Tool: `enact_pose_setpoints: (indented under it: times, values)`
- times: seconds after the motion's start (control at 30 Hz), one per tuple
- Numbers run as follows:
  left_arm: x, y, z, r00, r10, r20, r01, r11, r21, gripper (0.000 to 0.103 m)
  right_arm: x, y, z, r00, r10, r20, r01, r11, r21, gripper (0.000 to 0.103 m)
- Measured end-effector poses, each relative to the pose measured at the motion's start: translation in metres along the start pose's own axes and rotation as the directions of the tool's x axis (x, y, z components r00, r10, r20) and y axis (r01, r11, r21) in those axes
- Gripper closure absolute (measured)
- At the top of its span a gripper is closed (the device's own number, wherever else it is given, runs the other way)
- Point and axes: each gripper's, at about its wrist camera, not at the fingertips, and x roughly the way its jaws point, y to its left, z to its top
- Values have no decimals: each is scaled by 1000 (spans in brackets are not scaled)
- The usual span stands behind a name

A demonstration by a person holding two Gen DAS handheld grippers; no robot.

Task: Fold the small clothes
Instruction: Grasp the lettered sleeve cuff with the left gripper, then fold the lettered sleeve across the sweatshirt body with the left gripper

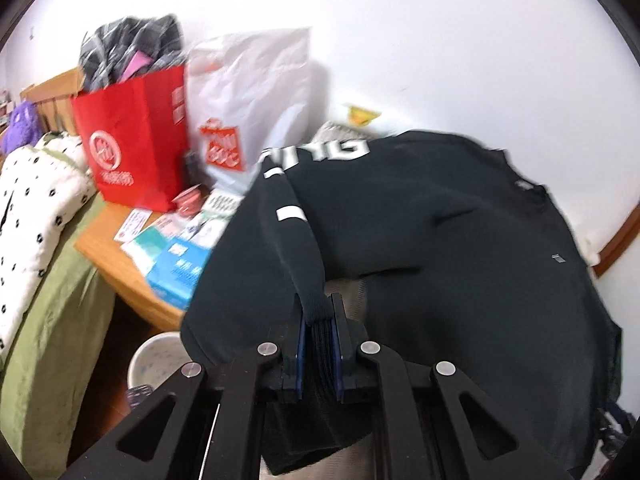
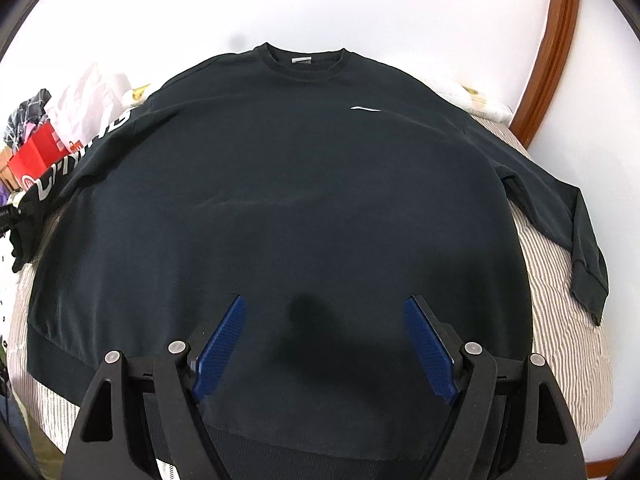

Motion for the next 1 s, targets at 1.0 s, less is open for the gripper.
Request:
enact_pose_setpoints:
  times: [1.0]
  values:
    - [40, -309, -27, 956, -247, -155, 287, 894, 344, 92, -5, -137, -20, 999, -31, 39, 24, 987, 162, 22]
